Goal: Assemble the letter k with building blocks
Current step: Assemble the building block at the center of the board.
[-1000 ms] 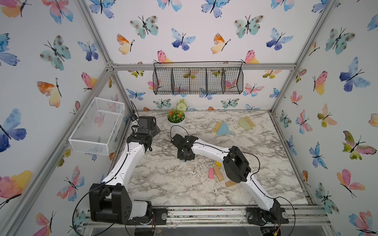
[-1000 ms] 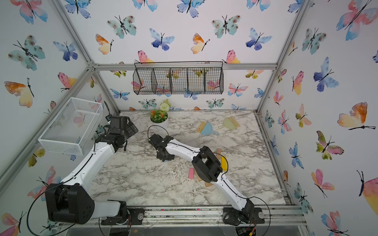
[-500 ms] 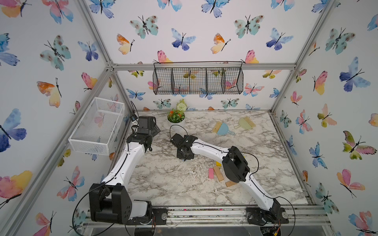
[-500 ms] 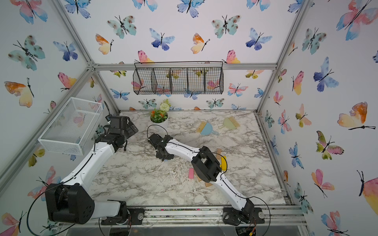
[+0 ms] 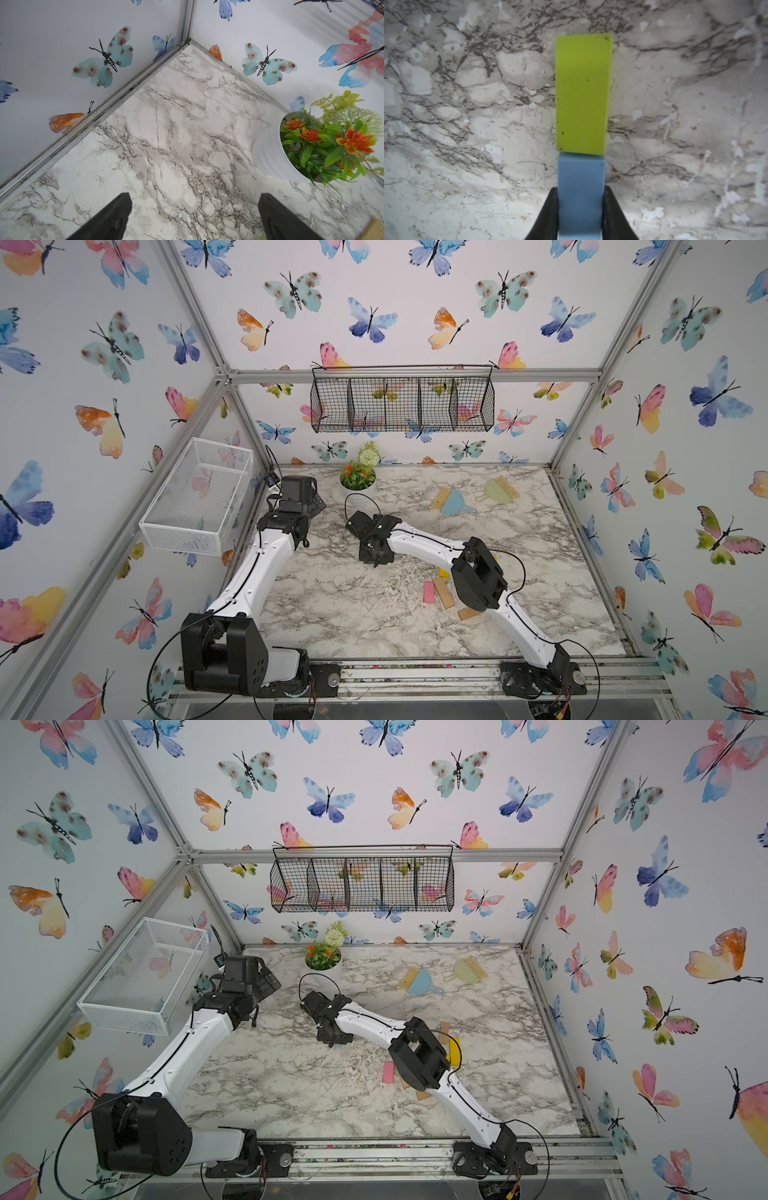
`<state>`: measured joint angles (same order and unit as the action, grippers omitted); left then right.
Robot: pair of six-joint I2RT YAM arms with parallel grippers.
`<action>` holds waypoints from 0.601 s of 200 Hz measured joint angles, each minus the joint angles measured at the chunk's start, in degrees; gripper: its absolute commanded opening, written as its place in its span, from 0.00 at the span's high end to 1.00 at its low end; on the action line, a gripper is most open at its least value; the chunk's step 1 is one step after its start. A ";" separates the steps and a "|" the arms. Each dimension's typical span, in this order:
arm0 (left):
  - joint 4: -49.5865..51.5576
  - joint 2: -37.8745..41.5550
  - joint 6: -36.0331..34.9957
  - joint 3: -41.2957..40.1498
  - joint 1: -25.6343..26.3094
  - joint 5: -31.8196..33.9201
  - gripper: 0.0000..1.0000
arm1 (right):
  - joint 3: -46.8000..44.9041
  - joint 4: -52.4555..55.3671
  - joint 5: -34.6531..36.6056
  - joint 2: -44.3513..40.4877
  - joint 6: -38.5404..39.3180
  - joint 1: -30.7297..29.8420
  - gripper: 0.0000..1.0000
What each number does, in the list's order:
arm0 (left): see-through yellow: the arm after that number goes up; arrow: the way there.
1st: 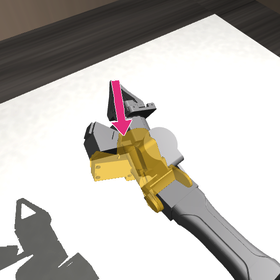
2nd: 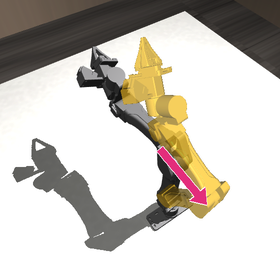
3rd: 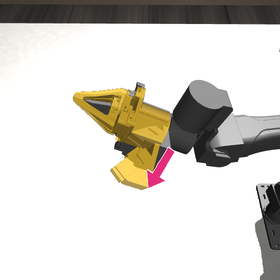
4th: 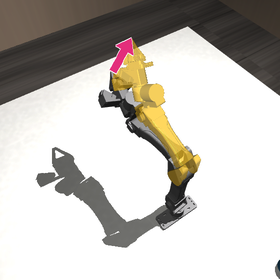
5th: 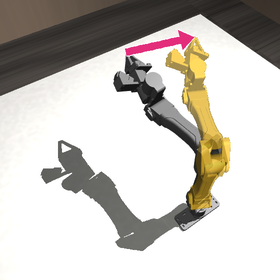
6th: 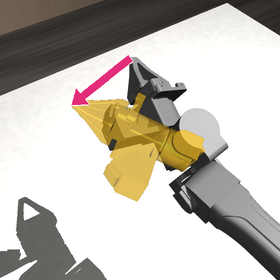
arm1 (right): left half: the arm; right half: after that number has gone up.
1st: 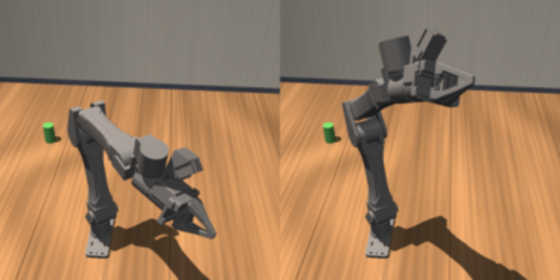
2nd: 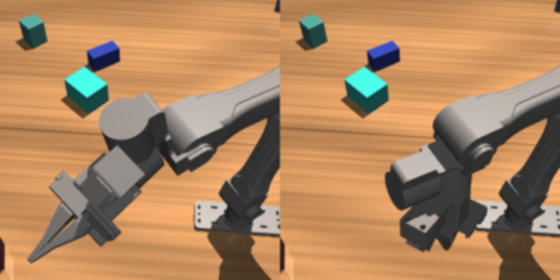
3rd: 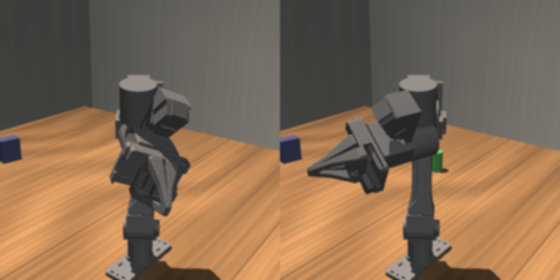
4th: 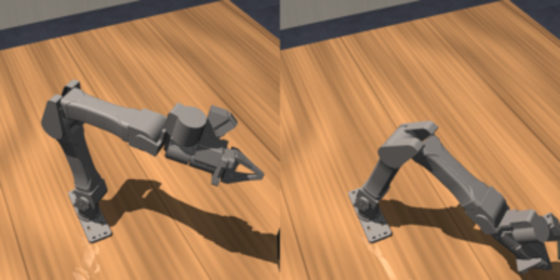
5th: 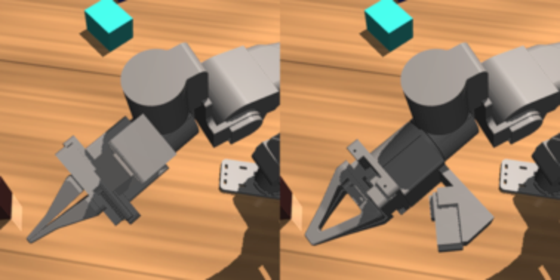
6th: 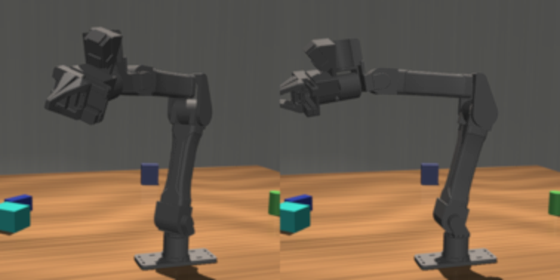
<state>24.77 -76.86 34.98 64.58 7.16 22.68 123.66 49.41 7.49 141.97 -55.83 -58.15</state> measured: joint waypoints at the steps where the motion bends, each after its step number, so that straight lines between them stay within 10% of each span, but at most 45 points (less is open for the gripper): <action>1: 0.00 0.00 0.00 0.00 0.02 0.00 0.02 | 0.00 -0.02 -0.02 0.00 0.00 0.02 0.78; 120: 0.04 0.00 0.00 0.00 0.00 -0.07 0.02 | -2.36 -2.58 -1.70 -0.98 -0.07 0.55 0.62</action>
<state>24.82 -76.86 34.98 64.58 7.16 22.61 121.30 46.83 5.78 140.99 -55.90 -57.60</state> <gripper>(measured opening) 0.984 0.379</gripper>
